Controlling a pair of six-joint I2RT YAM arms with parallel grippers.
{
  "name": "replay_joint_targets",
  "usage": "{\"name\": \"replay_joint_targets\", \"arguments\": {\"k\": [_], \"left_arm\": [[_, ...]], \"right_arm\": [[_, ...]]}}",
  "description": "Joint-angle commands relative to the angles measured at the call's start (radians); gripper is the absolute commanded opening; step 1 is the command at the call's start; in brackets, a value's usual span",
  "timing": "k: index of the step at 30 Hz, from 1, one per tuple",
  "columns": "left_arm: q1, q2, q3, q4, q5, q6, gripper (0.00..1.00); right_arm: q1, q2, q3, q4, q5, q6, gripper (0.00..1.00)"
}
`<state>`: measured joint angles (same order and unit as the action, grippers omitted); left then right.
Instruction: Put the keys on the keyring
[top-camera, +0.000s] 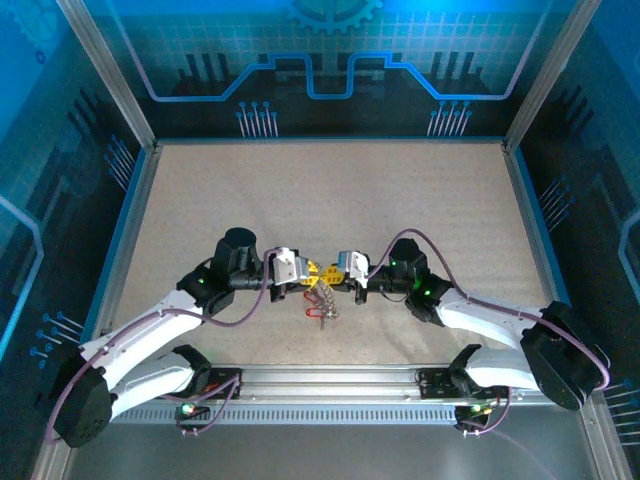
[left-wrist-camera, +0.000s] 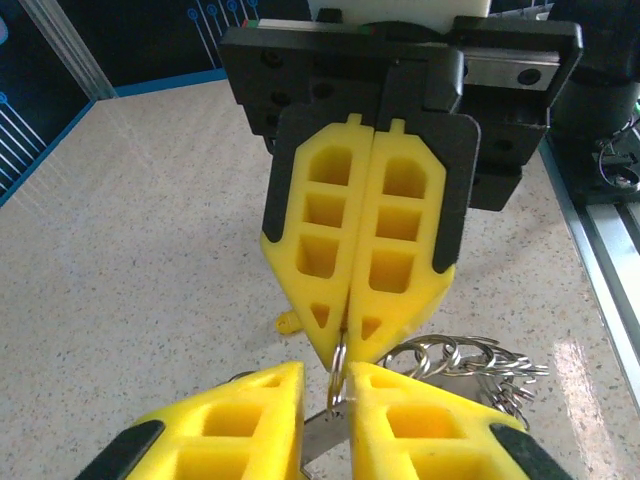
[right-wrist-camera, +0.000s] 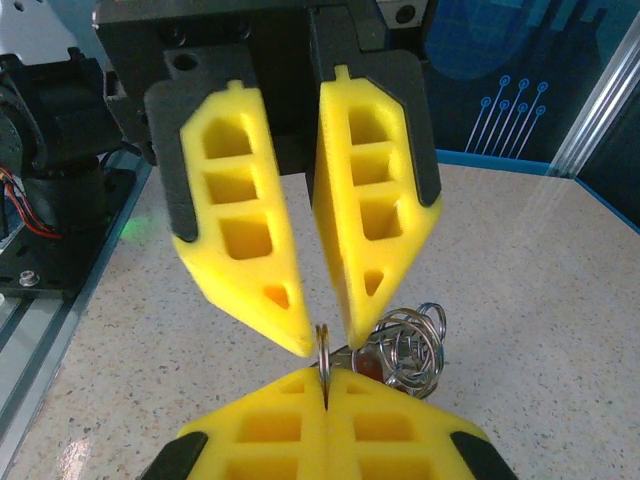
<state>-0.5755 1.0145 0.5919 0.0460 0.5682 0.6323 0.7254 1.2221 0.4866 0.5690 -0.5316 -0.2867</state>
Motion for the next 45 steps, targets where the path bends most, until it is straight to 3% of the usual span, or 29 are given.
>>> {"name": "replay_joint_targets", "arguments": {"k": [1, 7, 9, 11, 13, 22, 31, 35, 40, 44, 45], "left_arm": [[-0.01, -0.002, 0.008, -0.016, -0.037, 0.023, 0.16], [-0.017, -0.026, 0.017, -0.057, -0.089, 0.06, 0.0], [-0.018, -0.028, 0.014, -0.061, -0.097, 0.067, 0.0], [-0.021, -0.027, 0.021, -0.08, -0.092, 0.07, 0.21], [-0.031, -0.024, 0.033, -0.099, -0.097, 0.064, 0.3], [-0.036, -0.006, 0.044, -0.094, -0.106, 0.048, 0.24], [-0.036, -0.021, 0.012, 0.001, -0.053, 0.003, 0.27], [-0.035, -0.017, 0.018, -0.019, -0.022, 0.013, 0.22], [-0.035, -0.006, 0.029, -0.036, -0.001, 0.027, 0.0], [-0.035, -0.015, 0.047, -0.082, -0.041, 0.048, 0.0], [-0.036, -0.021, 0.049, -0.087, -0.062, 0.052, 0.0]], "right_arm": [[0.013, -0.003, 0.041, 0.054, -0.007, -0.008, 0.0], [0.015, -0.021, 0.041, 0.023, 0.001, -0.023, 0.0], [0.015, -0.037, 0.044, 0.004, 0.008, -0.02, 0.0], [0.014, -0.05, 0.055, -0.029, -0.001, -0.029, 0.0], [0.015, -0.059, 0.071, -0.075, -0.009, -0.053, 0.0], [0.02, -0.052, 0.086, -0.117, -0.012, -0.073, 0.0], [0.033, -0.038, 0.093, -0.13, 0.024, -0.087, 0.0], [0.033, -0.032, 0.086, -0.11, 0.006, -0.087, 0.0], [0.033, -0.028, 0.083, -0.094, 0.007, -0.075, 0.0], [0.034, -0.034, 0.1, -0.164, 0.037, -0.103, 0.0], [0.034, -0.044, 0.112, -0.205, 0.063, -0.106, 0.12]]}}
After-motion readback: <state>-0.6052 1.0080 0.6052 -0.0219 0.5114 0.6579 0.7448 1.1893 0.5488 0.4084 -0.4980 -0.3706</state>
